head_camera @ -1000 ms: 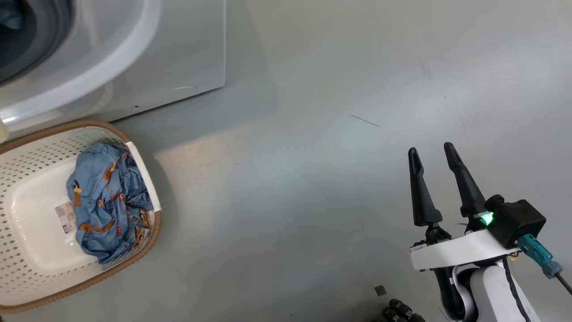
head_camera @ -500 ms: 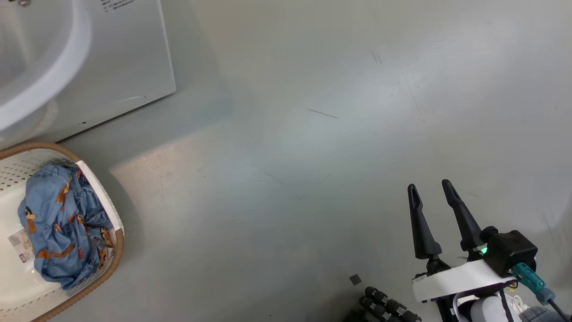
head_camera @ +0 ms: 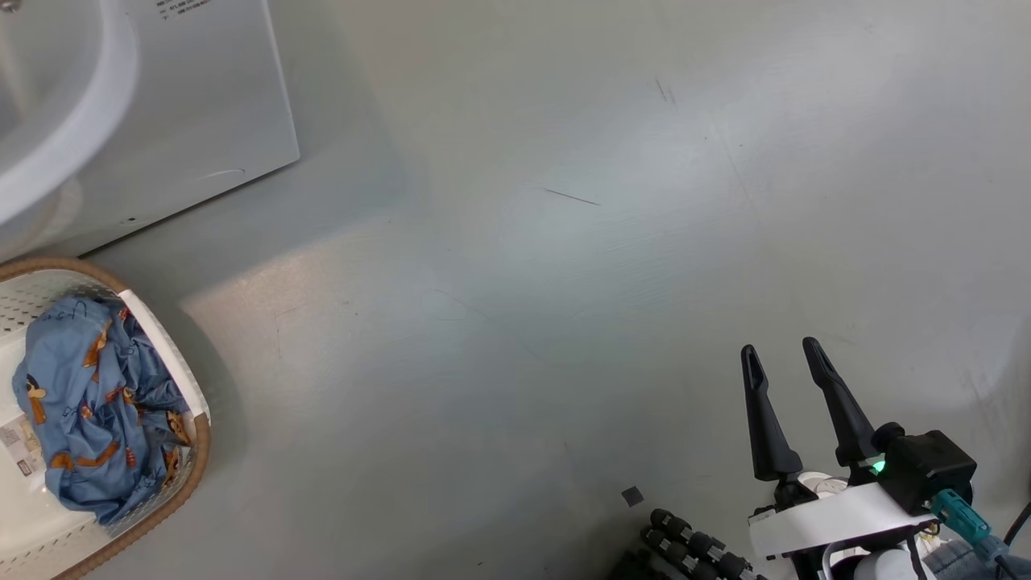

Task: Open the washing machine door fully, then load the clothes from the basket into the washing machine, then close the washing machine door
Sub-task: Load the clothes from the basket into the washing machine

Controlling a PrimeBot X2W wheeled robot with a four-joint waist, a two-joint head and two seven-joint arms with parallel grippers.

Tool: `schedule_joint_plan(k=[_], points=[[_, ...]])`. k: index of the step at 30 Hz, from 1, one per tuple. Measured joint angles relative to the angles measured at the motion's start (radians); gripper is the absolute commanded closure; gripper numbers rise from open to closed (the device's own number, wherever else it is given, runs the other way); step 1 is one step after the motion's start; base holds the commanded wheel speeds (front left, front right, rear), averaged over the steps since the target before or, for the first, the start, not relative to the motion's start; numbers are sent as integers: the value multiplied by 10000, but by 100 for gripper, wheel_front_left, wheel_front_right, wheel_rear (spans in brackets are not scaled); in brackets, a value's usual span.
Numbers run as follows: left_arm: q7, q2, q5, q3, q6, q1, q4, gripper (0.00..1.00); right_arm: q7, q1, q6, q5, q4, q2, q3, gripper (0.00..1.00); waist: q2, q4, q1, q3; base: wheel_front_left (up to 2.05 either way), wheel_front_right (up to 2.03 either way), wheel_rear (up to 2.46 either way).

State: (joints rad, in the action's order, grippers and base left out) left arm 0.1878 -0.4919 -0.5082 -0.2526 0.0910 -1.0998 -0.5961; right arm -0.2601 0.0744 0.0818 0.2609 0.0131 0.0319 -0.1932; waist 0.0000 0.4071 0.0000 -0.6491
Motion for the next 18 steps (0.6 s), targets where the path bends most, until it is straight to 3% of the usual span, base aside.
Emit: schedule_joint_plan(k=[9, 11, 12, 13, 15, 16, 18], points=[[-198, -332, 1060, 1026, 67, 223, -1308, 100, 0, -1, 88, -2, 25, -2, -42, 0, 0, -61, 0, -61, 0, 0, 0], [-192, -366, 1191, 1181, 67, 216, -1442, 80, 0, -1, 94, -2, 25, -2, -31, 0, 0, -84, 0, -49, 0, 0, 0], [-153, -366, 1195, 1221, 94, 207, -1503, 87, 0, -1, 94, -2, 21, -2, -23, 0, 0, -96, 0, -31, 0, 0, 0], [-58, -360, 1197, 1241, 138, 184, -1607, 87, 0, -2, 94, -2, 17, -2, -17, 0, 0, -107, 0, -2, 0, 0, 0], [-25, -362, 1289, 1325, 138, 145, -1789, 51, 0, -2, 96, -2, 15, -2, 35, 0, 0, -138, 0, 75, 0, 0, 0], [-100, -366, 1402, 1392, 128, 105, -1933, 0, 0, -2, 94, -4, 15, -2, 67, 0, 0, -160, 0, 112, 0, 0, 0], [-209, -366, 1522, 1513, 128, 77, -2065, 0, 0, -1, 96, -4, 15, 0, 98, 0, 0, -186, 0, 145, 0, 0, 0]])
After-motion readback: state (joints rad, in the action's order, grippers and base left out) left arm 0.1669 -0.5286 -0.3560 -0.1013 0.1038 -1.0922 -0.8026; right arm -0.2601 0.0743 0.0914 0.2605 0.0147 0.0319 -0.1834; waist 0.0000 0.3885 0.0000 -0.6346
